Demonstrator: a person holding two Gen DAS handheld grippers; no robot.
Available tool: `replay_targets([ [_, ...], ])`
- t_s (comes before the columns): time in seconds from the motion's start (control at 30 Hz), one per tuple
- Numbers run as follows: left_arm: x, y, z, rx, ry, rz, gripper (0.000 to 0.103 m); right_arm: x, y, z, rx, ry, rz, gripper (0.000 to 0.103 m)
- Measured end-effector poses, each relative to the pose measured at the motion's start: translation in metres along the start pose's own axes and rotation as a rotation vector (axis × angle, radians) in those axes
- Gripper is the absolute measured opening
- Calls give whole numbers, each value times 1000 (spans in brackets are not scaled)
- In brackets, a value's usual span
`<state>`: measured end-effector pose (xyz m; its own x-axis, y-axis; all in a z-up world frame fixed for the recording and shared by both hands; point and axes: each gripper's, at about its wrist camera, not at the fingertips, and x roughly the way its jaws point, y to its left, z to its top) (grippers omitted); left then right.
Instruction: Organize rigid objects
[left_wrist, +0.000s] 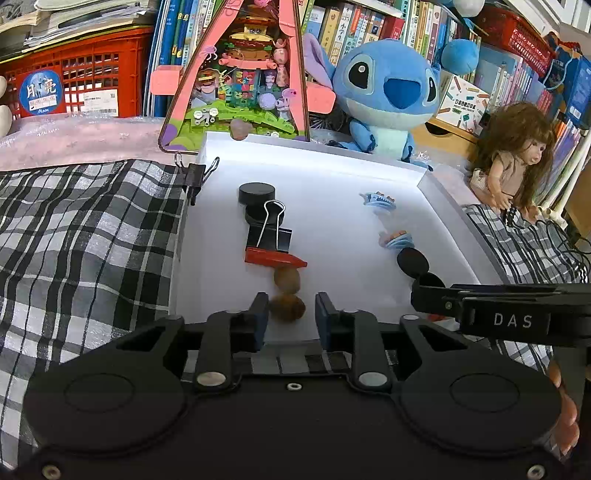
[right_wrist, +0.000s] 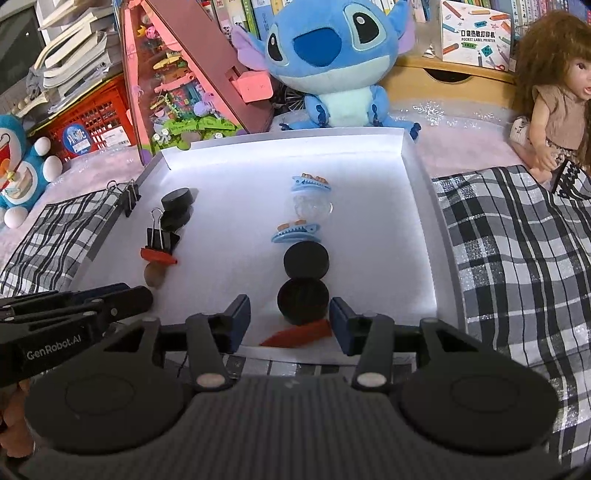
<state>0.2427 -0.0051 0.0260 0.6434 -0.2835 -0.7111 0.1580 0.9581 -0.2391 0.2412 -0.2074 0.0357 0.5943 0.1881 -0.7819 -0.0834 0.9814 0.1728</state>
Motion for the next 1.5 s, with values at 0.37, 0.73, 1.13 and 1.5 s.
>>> replay_targets([
  [0.37,-19,-5,-3,3,-34,23,54,-16,-1,-6,9,-62,-6,78],
  [0.73,-65,-16,-29,87,-160,37,70,-57,4,-33,-21,-220,-30,87],
  [1.13,-76,-18,-66,114,-167,40,75,-73,18,-70,-89,-304,-51,92],
  [1.5,-75,-11,-78,78,-149,46,75,-72,18,-84,-93,-296,-53,94],
])
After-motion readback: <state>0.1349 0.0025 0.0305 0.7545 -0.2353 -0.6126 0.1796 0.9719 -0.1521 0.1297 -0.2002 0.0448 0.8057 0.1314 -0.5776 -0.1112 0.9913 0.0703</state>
